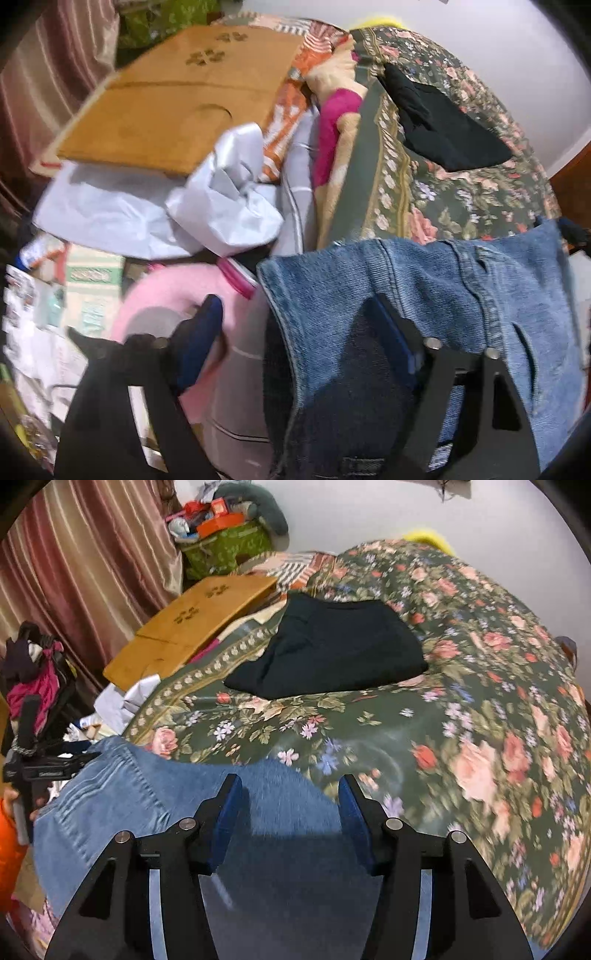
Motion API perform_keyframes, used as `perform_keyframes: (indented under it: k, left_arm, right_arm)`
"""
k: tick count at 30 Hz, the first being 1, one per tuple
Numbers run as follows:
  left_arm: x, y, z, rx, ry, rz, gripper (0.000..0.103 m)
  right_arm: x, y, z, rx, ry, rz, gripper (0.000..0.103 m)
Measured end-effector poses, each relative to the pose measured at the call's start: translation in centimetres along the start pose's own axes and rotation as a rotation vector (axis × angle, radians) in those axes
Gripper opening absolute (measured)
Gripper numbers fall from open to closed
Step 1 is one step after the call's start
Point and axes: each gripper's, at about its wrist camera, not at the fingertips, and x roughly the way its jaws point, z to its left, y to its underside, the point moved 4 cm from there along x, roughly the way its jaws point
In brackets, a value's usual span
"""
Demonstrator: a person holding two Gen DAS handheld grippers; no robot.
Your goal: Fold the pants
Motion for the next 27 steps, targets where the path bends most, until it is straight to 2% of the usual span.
perform_keyframes:
  k: [1,3,4,6,7,9,11,12,13,15,19,22,23,25,27]
  left_arm:
    - [0.0,0.0,0.0,-0.019,0.049,0.015,0.063]
    - [-0.1,0.0,-0.1,-0.039,0.127,0.033,0.038]
    - [-0.2,0.1,-0.3,-0.048,0.157,0.041,0.034]
    - [-0.4,0.1,-0.9,-0.044,0.173,0.037,0.019]
    - [-0.6,0.2,-1.3,-0.031,0.160,0.030,0.017]
    - [-1.1,0.1,-2.0,0.002,0.110,0.004,0.005]
    - [-1.6,0.1,-2.6,0.045,0.016,-0.023,0.002]
    - [-1.7,-0.1,-2.5,0.062,-0.032,-0.033,0.002]
    - [-1.9,-0.2,-2.4,0.088,-0.117,-0.049,0.002]
    - [-2.1,-0.5,-2.0,0.112,-0.180,-0.061,0.003]
    - [-1.7,-0.7,-1.6,0.115,-0.196,-0.031,0.004]
    - [-2.9,-0.8,-1.2,0.082,-0.172,-0.021,0.005]
    - [-3.6,-0.5,-1.1,0.070,-0.160,-0.024,0.009]
    - [-5.5,0.2,-1.0,0.050,-0.112,-0.036,0.026]
    - [-7.0,1.2,-0.8,0.026,-0.101,-0.060,0.061]
  right_arm:
    - [0.7,0.0,0.2,-0.006,-0.017,0.016,0.050]
    - [1.4,0.0,0.5,-0.015,-0.045,0.035,0.050]
    - [1.6,0.2,0.8,-0.022,-0.061,0.040,0.042]
    - [1.7,0.4,1.2,-0.047,-0.058,0.041,0.038]
    - [1.8,0.4,1.5,-0.065,-0.047,0.032,0.034]
    - [1.7,0.5,2.0,-0.094,-0.030,0.020,0.028]
    - [1.6,0.7,2.4,-0.122,-0.003,0.007,0.025]
    - [1.6,0.7,2.5,-0.133,0.009,0.002,0.024]
    - [1.6,0.7,2.6,-0.144,0.023,-0.001,0.022]
    - [1.7,0.8,2.6,-0.151,0.033,-0.004,0.021]
    - [1.9,0.6,2.3,-0.116,0.021,0.010,0.021]
    - [0.9,0.6,2.2,-0.077,0.023,0.022,0.023]
    - [0.2,0.7,2.2,-0.063,0.018,0.019,0.023]
    - [-1.6,1.0,2.1,-0.040,-0.001,0.000,0.023]
    - [-3.7,1.4,2.0,-0.021,-0.015,-0.025,0.023]
